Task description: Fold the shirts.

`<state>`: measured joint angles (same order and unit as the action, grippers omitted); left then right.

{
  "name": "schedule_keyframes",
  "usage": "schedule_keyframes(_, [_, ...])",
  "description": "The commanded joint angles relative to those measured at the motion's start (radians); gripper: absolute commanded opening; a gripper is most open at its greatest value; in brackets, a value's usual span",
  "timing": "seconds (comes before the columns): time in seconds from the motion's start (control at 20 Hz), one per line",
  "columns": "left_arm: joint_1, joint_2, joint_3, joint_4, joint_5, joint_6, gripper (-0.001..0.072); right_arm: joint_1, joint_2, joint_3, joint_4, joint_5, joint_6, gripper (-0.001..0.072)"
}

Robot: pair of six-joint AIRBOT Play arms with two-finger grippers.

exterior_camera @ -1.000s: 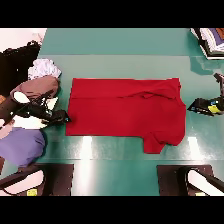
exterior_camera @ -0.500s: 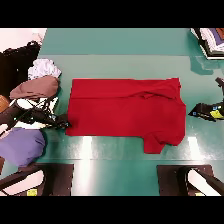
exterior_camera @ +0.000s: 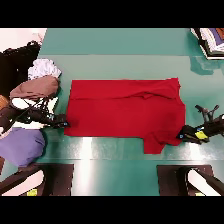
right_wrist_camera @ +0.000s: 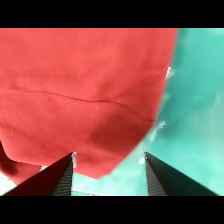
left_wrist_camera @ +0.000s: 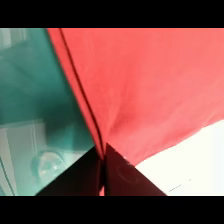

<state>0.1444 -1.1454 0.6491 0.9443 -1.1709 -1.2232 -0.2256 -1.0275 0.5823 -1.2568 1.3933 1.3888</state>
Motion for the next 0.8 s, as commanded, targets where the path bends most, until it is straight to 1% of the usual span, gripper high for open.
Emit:
schedule_keyframes(0.0, [0.001,0.012,0.001,-0.002,-0.006,0.001,0.0022,0.002,0.001,-0.084,0.117,-0.057,-0.010,0.0368])
schedule_keyframes(0.05, [0.001,0.012,0.001,-0.002,-0.015,0.002,0.0022,0.006,0.001,-0.086,0.146,-0.062,-0.037,0.0247])
schedule_keyframes(0.1, [0.001,0.013,0.002,0.000,-0.031,0.003,0.0022,0.017,0.001,-0.078,0.154,-0.055,-0.061,0.0107])
schedule_keyframes(0.15, [0.001,0.020,0.001,0.011,-0.050,0.005,0.0021,0.032,0.003,-0.060,0.157,-0.027,-0.083,0.0014])
schedule_keyframes(0.25, [0.001,0.083,0.001,0.081,-0.097,-0.004,0.0021,0.059,0.044,-0.008,0.147,0.051,-0.092,0.0014])
schedule_keyframes(0.35, [0.001,0.178,0.001,0.141,-0.164,-0.034,0.0021,0.079,0.130,0.062,0.104,0.124,-0.080,0.0014])
schedule_keyframes(0.5, [0.001,0.282,0.002,0.138,-0.336,-0.034,0.0022,0.078,0.276,0.165,0.035,0.232,-0.020,0.0013])
schedule_keyframes(0.55, [0.001,0.294,0.004,0.133,-0.363,-0.037,0.0022,0.072,0.310,0.198,0.024,0.241,-0.011,0.0013])
schedule_keyframes(0.65, [0.001,0.292,0.034,0.131,-0.335,-0.064,0.0022,0.072,0.331,0.275,0.026,0.217,-0.009,0.0013])
schedule_keyframes(0.75, [0.001,0.286,0.081,0.129,-0.222,-0.095,0.0022,0.074,0.270,0.359,0.030,0.195,-0.009,0.0013])
